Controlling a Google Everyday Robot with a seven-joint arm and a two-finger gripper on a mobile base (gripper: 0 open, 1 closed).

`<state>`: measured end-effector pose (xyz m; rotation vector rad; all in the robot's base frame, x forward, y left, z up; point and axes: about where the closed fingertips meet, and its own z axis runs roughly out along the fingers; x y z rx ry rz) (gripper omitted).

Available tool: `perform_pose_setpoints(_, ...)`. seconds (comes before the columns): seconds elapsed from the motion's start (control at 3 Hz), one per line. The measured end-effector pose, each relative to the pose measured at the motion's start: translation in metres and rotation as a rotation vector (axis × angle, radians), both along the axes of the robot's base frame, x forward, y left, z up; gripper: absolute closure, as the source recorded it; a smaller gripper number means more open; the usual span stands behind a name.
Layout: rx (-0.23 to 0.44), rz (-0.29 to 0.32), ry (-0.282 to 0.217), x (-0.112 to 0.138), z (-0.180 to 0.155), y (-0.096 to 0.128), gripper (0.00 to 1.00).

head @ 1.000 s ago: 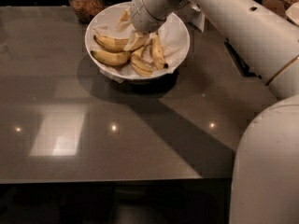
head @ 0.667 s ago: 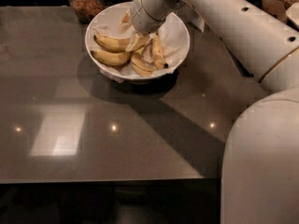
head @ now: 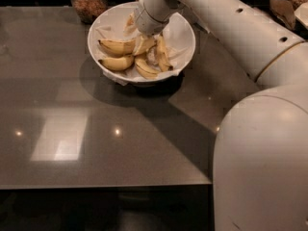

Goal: Pick banana from white bowl

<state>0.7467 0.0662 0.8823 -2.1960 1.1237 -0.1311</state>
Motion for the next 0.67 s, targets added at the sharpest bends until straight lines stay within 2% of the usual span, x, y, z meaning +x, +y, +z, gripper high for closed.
perform_pose_setpoints(0.33, -0.003, -0.002, 0.001, 0.0011, 0.0010, 0.0000, 0.58)
perform_pose_setpoints(0.67, 0.002, -0.008, 0.000, 0.0009, 0.0008, 0.0009, 0.77)
